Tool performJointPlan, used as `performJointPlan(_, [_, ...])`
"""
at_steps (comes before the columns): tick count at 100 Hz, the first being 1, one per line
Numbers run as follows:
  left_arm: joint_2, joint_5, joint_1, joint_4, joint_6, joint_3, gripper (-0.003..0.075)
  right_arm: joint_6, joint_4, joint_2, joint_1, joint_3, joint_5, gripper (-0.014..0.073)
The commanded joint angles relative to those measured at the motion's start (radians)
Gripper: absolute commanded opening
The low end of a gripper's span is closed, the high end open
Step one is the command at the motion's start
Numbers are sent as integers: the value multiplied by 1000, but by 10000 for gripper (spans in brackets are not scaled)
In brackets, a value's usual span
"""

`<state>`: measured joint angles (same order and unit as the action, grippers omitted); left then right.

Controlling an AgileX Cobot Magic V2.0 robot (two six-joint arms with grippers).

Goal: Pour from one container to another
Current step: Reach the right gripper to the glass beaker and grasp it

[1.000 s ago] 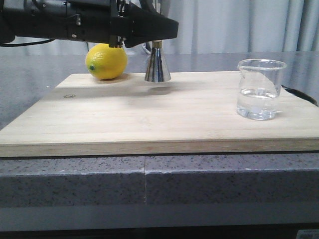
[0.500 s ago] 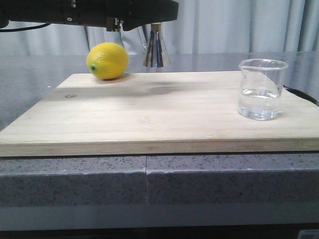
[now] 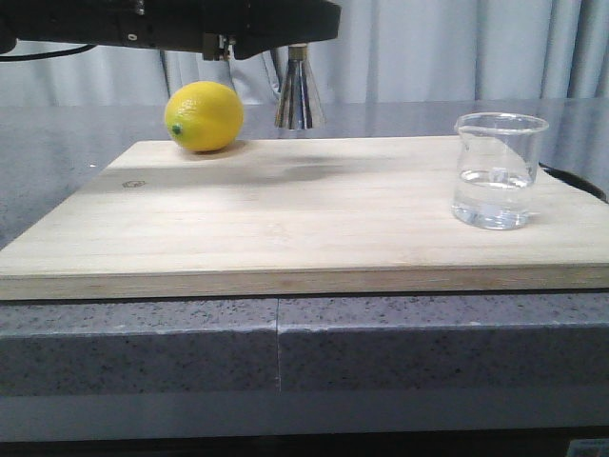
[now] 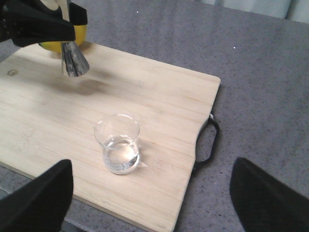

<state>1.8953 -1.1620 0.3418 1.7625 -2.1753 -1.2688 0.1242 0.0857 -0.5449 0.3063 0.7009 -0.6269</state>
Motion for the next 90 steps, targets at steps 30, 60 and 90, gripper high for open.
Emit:
performJointPlan(30, [-59,-105,8,90,8,-30,262,7,74,-10,5,-139,249,599])
performJointPlan(60, [-59,-105,8,90,8,-30,262,7,121,-43,35,-251,364,599])
performJointPlan(90, [-59,-105,8,90,8,-30,262,9,105,-177,109,-253,437,599])
